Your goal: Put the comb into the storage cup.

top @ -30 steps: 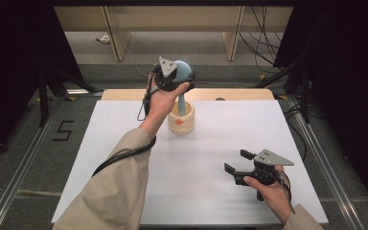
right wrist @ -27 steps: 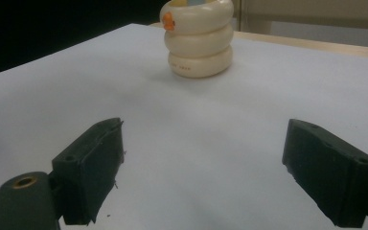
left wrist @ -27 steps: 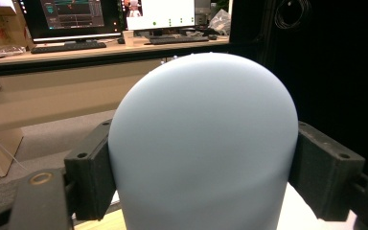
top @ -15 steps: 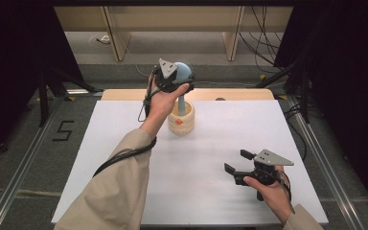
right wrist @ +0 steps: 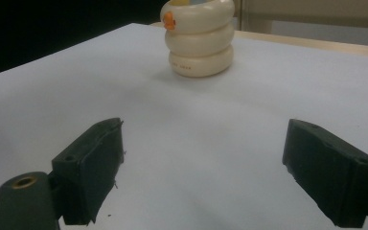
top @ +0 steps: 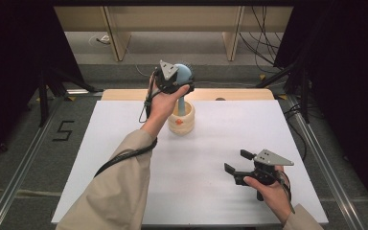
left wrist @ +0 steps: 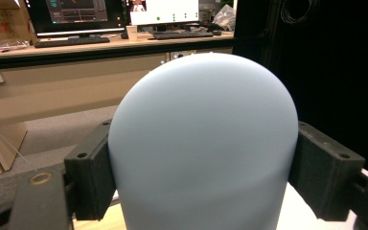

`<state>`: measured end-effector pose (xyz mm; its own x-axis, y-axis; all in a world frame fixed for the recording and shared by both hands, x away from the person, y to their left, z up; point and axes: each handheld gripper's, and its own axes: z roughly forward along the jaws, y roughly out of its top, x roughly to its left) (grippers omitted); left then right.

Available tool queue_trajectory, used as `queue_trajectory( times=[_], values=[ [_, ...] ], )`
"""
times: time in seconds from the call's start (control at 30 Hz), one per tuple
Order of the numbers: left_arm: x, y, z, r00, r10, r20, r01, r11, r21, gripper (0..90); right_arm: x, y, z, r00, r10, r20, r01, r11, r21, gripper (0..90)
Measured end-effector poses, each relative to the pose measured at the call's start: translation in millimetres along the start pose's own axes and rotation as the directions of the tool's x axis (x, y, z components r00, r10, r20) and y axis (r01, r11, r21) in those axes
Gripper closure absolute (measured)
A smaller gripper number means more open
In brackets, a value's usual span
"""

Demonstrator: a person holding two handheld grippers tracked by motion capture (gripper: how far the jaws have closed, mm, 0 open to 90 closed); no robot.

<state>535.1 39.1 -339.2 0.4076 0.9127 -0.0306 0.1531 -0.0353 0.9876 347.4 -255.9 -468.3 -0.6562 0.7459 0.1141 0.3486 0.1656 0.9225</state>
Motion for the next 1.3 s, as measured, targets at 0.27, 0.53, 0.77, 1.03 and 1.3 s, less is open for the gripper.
queue_trajectory(
  times=[0.27, 0.53, 0.77, 1.03, 1.3],
  values=[
    [0.7, -3.7, 1.2, 1.0000, 0.002, -0.004, -0.002, 1.0000, 0.009, 19.7, -0.2, 0.4, -0.5, 1.0000, -0.003, 0.002, 0.003, 1.000, 0.001, 14.9],
    [-0.4, -6.9, 2.5, 1.0000, -0.001, -0.003, 0.001, 0.9999, 0.011, 19.7, -0.2, 0.2, -0.5, 1.0000, -0.002, 0.002, 0.002, 1.000, 0.002, 14.9],
    [-0.8, -9.4, 4.0, 1.0000, -0.004, -0.005, 0.004, 0.9999, 0.016, 19.7, -0.2, 0.2, -0.5, 1.0000, -0.003, 0.001, 0.003, 1.000, 0.002, 14.9],
    [-1.5, -10.8, 4.7, 1.0000, -0.005, -0.005, 0.005, 0.9998, 0.018, 19.7, -0.2, 0.6, -0.7, 1.0000, 0.000, 0.000, 0.000, 1.000, -0.004, 14.9],
    [0.1, -13.7, 5.5, 1.0000, -0.004, -0.006, 0.004, 0.9997, 0.024, 19.7, -0.4, 0.4, -0.4, 1.0000, -0.001, 0.000, 0.001, 1.000, 0.000, 14.8]
  ],
)
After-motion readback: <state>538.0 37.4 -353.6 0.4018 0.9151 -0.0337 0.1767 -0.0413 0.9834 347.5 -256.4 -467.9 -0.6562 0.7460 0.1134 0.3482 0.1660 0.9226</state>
